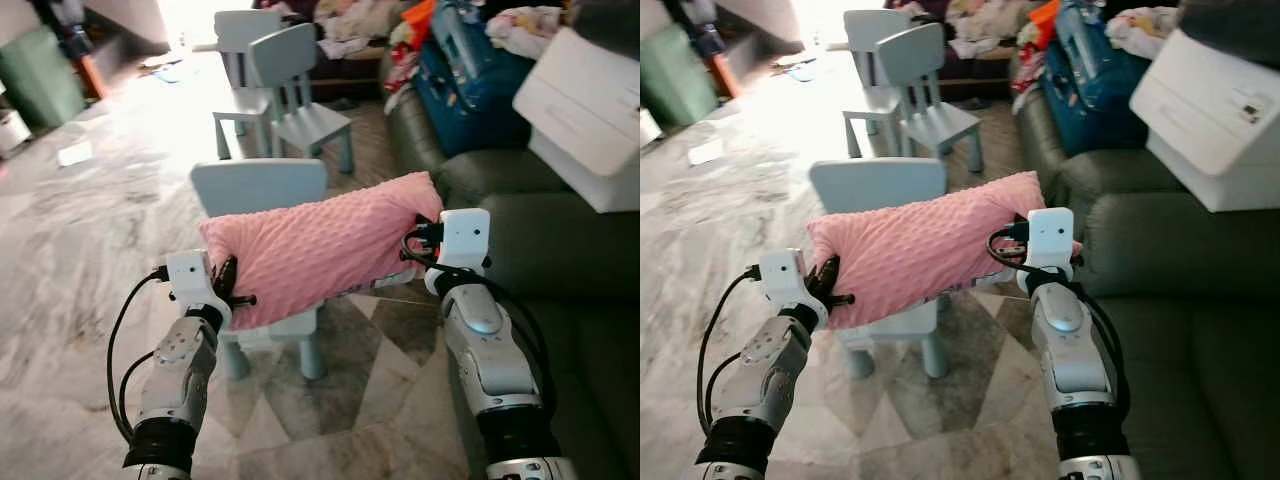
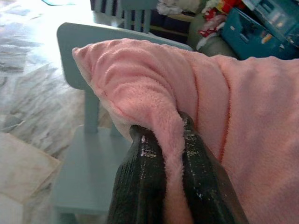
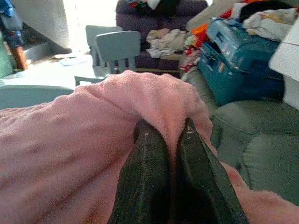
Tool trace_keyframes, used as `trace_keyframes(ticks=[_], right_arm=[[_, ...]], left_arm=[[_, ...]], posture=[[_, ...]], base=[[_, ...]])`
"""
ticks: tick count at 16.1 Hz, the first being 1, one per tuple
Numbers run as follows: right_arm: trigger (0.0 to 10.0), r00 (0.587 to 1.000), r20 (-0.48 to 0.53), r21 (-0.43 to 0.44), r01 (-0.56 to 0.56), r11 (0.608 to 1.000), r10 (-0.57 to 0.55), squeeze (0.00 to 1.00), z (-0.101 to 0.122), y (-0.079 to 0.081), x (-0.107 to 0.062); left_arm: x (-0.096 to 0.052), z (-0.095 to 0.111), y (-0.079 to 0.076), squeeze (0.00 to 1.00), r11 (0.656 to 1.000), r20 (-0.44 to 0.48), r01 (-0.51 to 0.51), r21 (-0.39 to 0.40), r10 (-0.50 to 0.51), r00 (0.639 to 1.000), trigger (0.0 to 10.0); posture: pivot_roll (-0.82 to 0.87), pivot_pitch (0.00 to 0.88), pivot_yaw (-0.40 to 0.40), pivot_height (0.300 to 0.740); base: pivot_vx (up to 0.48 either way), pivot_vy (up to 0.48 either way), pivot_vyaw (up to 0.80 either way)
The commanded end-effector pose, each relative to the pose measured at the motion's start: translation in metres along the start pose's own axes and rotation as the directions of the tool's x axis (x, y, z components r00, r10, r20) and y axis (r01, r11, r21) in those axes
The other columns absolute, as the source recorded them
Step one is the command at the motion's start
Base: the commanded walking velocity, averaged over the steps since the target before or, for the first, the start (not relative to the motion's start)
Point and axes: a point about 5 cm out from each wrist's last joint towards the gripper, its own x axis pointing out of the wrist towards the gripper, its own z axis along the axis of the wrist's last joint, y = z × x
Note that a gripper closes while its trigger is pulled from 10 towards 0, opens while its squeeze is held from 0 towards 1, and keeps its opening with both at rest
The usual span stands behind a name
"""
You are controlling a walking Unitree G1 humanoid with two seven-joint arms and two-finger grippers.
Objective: Move the pillow to the sofa
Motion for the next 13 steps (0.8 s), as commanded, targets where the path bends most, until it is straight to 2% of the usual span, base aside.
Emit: trace_keyframes(ticks=[1,13], right_arm=[[10.0,1.0,0.02,0.002,-0.004,1.0,0.004,0.0,0.0054,0.0012,0.0019],[10.0,1.0,0.019,0.007,-0.004,1.0,0.004,0.0,0.0052,0.0019,0.0017]], left_arm=[[-0.0002,0.0013,0.0035,0.0,1.0,0.0,-0.012,0.013,0.012,1.0,10.0],[0.0017,0.0042,0.0068,0.0,0.999,0.003,-0.024,0.021,0.024,1.0,10.0]], posture=[[-0.14,0.0,0.046,0.74],[-0.14,0.0,0.052,0.74]], base=[[0.0,0.0,-0.8],[0.0,0.0,-0.8]])
